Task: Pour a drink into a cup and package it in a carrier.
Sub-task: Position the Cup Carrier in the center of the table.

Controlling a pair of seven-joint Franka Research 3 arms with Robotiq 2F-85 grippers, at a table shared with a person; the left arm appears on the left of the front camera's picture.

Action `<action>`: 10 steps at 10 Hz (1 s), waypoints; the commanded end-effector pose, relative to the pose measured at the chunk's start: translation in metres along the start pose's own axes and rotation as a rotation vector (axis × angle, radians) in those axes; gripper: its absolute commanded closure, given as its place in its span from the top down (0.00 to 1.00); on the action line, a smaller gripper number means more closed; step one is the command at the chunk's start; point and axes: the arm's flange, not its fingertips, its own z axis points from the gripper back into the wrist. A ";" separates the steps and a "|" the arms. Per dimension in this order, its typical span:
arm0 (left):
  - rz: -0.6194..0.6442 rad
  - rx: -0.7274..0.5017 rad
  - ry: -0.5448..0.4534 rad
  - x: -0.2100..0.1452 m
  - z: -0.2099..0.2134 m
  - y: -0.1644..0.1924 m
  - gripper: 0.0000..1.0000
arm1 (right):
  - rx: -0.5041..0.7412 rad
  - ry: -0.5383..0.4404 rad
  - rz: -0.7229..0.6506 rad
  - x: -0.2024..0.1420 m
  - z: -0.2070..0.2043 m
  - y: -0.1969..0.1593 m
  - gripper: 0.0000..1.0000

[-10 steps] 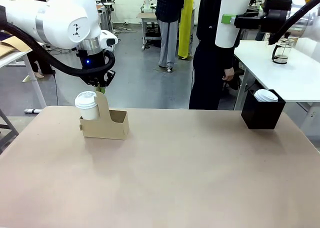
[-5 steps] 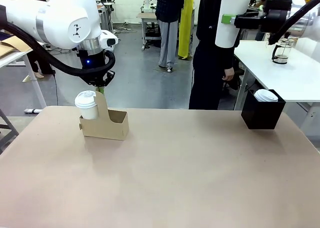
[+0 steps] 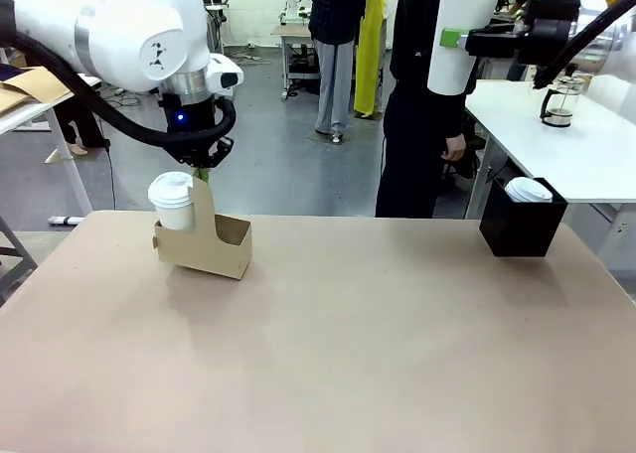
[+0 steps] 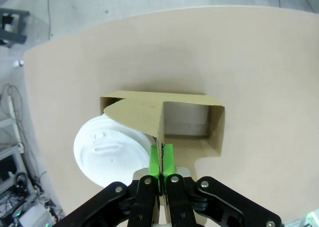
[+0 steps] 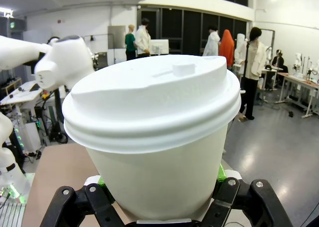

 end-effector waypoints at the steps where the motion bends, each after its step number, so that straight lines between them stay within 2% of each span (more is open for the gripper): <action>1: 0.012 0.013 -0.059 -0.028 0.037 -0.045 0.02 | -0.012 0.002 0.013 0.003 -0.001 0.002 0.80; 3: -0.002 -0.049 -0.087 -0.066 0.064 -0.110 0.02 | -0.012 0.002 0.013 0.003 -0.001 0.002 0.80; 5: 0.019 -0.118 -0.081 -0.096 0.071 -0.159 0.02 | -0.012 0.002 0.013 0.003 -0.001 0.002 0.80; 7: 0.054 -0.178 -0.063 -0.121 0.059 -0.197 0.02 | -0.012 0.002 0.013 0.003 -0.001 0.002 0.80; 8: 0.093 -0.151 -0.091 -0.132 0.050 -0.210 0.02 | -0.012 0.002 0.013 0.003 -0.001 0.002 0.80; 10: 0.140 -0.169 -0.062 -0.146 0.031 -0.223 0.02 | -0.012 0.002 0.013 0.003 -0.001 0.002 0.80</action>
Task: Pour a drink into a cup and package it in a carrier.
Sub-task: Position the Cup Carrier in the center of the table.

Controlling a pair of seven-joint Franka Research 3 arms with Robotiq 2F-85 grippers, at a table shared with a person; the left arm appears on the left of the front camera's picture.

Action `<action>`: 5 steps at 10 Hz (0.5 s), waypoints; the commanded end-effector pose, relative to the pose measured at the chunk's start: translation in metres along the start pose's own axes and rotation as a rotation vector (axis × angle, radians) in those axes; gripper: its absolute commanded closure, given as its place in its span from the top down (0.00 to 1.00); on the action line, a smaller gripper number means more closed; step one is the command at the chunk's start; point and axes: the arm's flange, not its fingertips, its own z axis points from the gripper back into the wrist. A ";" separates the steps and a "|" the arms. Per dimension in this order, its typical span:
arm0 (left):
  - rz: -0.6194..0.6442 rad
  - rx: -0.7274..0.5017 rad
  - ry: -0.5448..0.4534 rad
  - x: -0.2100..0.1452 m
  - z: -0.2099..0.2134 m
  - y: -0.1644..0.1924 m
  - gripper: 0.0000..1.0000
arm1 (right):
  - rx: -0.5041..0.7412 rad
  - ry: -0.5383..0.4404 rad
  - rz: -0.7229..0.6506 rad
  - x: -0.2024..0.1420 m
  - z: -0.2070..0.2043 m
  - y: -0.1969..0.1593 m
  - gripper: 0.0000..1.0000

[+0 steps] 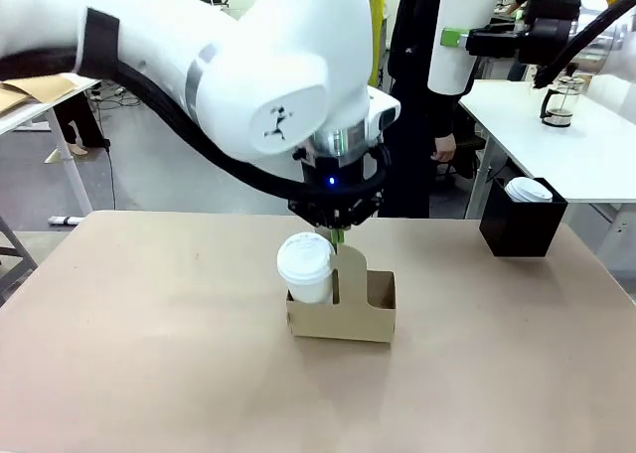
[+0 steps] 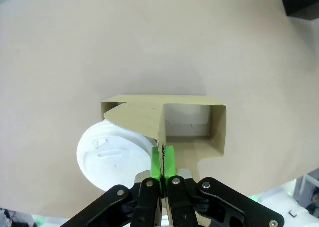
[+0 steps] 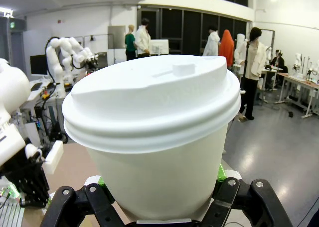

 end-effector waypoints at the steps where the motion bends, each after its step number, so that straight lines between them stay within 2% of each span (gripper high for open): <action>1: 0.050 0.005 -0.016 -0.008 -0.015 0.000 0.02 | -0.012 0.002 0.012 0.003 -0.001 0.002 0.80; 3: 0.050 0.032 0.020 -0.006 -0.025 -0.002 0.02 | -0.012 0.002 0.012 0.003 -0.001 0.002 0.80; 5: 0.031 -0.013 0.002 -0.004 -0.009 -0.003 0.02 | -0.012 0.002 0.012 0.003 -0.001 0.002 0.80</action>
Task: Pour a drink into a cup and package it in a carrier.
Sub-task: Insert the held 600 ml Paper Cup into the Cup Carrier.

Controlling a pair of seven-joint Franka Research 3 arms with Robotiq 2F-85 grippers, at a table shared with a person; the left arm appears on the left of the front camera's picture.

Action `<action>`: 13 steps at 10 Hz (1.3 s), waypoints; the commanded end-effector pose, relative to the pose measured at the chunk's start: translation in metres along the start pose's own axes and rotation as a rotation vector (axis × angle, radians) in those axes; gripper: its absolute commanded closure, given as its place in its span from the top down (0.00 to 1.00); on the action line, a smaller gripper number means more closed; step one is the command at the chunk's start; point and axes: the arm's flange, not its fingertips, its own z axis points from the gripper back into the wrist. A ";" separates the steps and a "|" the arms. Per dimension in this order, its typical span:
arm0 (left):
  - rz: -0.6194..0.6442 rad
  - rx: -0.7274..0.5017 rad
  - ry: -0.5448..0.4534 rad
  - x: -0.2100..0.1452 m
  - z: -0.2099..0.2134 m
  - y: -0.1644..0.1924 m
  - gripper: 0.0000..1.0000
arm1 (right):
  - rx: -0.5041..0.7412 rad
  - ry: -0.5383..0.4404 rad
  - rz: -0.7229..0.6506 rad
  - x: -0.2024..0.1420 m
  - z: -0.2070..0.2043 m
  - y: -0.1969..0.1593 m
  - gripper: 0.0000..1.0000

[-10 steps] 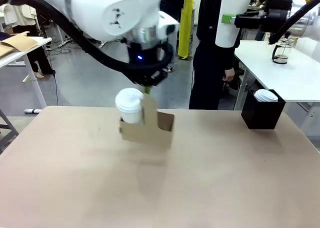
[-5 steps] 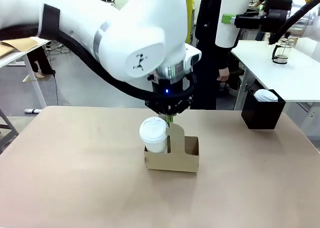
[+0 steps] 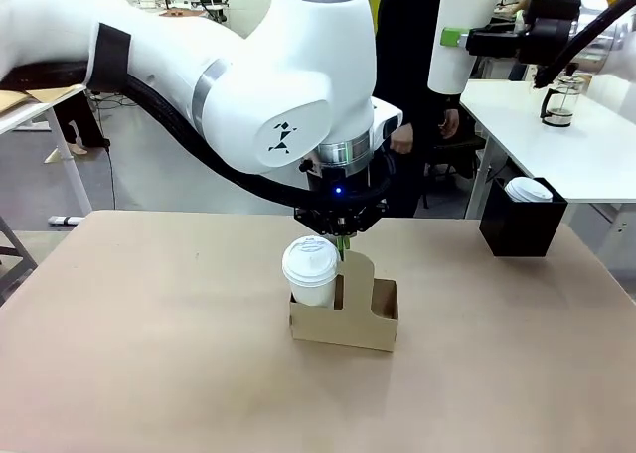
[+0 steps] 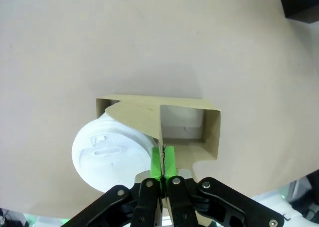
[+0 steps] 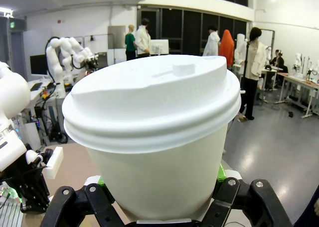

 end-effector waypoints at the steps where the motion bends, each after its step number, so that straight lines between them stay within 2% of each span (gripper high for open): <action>1: -0.002 0.004 0.001 -0.002 -0.002 0.002 0.02 | -0.012 0.002 0.012 0.003 -0.001 0.002 0.80; 3: -0.002 0.004 0.001 -0.002 -0.002 0.002 0.02 | -0.012 0.002 0.012 0.003 -0.001 0.002 0.80; 4: 0.000 0.000 0.000 0.000 0.000 0.000 0.60 | -0.012 0.002 0.012 0.003 -0.001 0.002 0.80; 5: 0.003 -0.026 -0.012 -0.001 0.007 0.004 0.60 | -0.012 0.002 0.012 0.003 -0.001 0.002 0.80; 6: -0.022 -0.047 -0.019 -0.001 0.020 0.004 1.00 | 0.000 0.000 0.000 0.000 0.000 0.000 0.80; 7: -0.067 -0.091 -0.040 -0.003 0.036 0.005 0.65 | 0.070 -0.069 -0.013 -0.005 0.008 -0.002 0.80; 8: -0.120 -0.133 -0.052 -0.008 0.052 0.011 1.00 | 0.136 -0.132 -0.009 -0.018 0.016 0.004 0.80; 11: -0.398 -0.195 -0.018 -0.010 0.099 0.045 1.00 | 0.223 -0.212 0.039 -0.063 0.023 0.025 0.80; 12: -0.527 -0.270 0.009 -0.010 0.112 0.070 1.00 | 0.247 -0.218 0.060 -0.076 0.019 0.037 0.80; 13: -0.594 -0.294 -0.001 -0.011 0.123 0.103 1.00 | 0.269 -0.203 0.079 -0.089 0.013 0.049 0.80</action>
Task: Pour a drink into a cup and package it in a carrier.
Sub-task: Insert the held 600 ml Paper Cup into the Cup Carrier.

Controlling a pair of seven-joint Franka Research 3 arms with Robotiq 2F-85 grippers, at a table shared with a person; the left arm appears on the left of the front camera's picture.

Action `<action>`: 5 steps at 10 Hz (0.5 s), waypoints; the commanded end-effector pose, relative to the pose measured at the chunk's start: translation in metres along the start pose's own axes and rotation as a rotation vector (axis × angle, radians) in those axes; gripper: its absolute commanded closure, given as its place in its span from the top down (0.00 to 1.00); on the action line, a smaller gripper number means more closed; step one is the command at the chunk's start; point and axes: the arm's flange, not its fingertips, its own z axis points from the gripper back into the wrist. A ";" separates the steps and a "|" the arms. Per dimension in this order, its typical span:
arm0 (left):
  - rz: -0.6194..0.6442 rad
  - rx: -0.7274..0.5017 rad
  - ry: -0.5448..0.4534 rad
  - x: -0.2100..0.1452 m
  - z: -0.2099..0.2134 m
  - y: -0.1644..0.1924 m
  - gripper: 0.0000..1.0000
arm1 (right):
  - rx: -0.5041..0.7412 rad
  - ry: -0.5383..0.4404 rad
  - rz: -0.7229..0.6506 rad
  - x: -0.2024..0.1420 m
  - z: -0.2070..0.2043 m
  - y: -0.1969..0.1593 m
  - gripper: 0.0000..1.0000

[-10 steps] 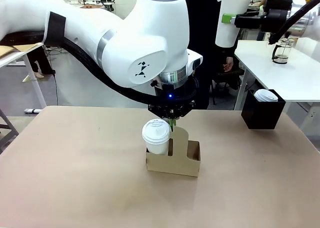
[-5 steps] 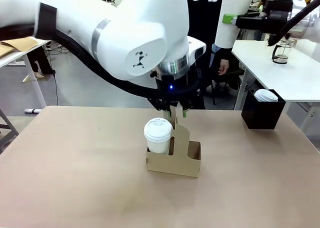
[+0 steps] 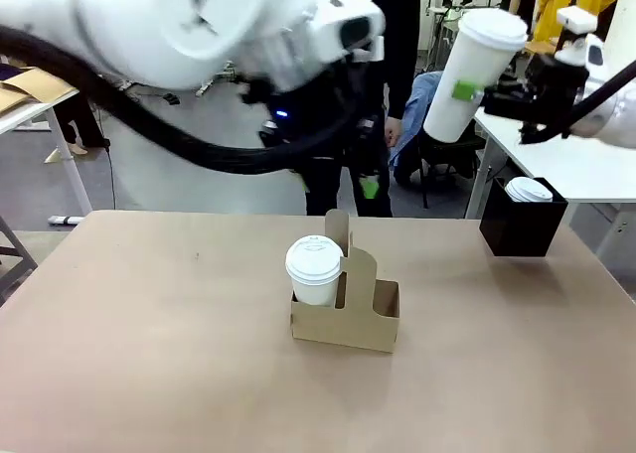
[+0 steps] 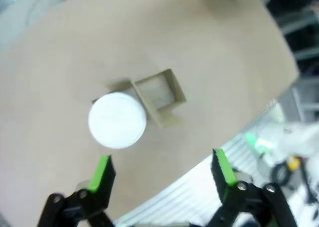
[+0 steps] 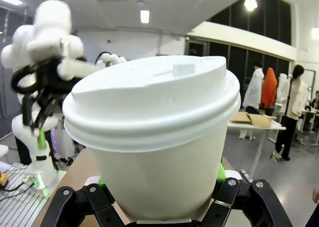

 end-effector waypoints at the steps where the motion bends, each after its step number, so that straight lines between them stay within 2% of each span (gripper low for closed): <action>1: -0.231 0.008 0.004 -0.052 0.032 0.067 1.00 | 0.055 0.003 0.040 -0.016 -0.018 0.022 0.80; 5: -0.322 0.034 -0.092 -0.115 0.034 0.144 1.00 | 0.255 -0.001 -0.065 -0.068 -0.068 0.063 0.80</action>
